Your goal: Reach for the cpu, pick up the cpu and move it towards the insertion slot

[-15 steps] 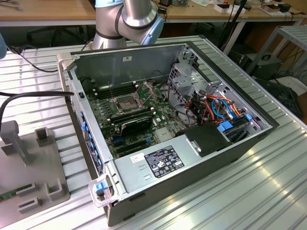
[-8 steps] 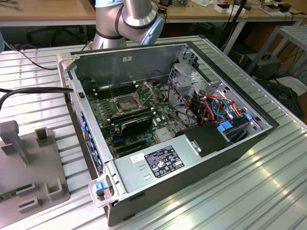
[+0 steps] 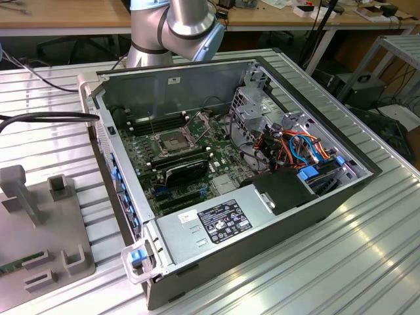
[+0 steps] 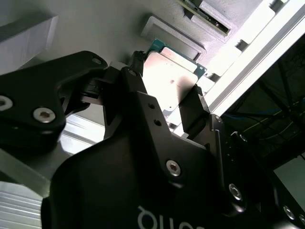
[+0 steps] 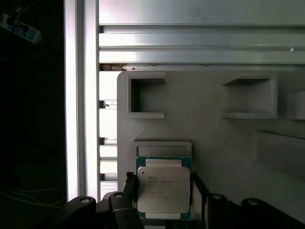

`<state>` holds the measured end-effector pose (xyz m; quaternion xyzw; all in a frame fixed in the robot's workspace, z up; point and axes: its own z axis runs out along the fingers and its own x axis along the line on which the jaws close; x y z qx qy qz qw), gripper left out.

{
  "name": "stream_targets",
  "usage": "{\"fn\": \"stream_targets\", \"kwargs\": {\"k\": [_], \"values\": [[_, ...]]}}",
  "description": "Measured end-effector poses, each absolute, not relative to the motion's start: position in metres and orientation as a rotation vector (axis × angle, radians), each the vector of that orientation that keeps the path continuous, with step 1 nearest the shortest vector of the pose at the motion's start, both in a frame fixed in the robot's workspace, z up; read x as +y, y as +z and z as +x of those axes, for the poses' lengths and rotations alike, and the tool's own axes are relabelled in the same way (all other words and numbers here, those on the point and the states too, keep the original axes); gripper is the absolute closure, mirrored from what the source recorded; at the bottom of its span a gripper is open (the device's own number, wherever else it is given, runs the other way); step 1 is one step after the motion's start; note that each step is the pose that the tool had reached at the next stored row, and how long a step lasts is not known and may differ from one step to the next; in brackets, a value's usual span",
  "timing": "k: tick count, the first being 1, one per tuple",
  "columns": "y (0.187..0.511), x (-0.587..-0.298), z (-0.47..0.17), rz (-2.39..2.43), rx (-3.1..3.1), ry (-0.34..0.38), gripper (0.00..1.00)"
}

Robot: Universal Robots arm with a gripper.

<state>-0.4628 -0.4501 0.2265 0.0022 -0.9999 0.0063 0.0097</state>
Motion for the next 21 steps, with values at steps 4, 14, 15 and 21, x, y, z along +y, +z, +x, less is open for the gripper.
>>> {"fn": "stream_targets", "kwargs": {"k": [4,14,15,21], "values": [[0.234,-0.450,-0.463,0.007,-3.122,0.020,0.45],[0.244,-0.450,-0.463,0.007,-3.122,0.020,0.45],[0.246,-0.450,-0.463,0.007,-3.122,0.020,0.45],[0.254,-0.450,-0.463,0.007,-3.122,0.020,0.45]]}}
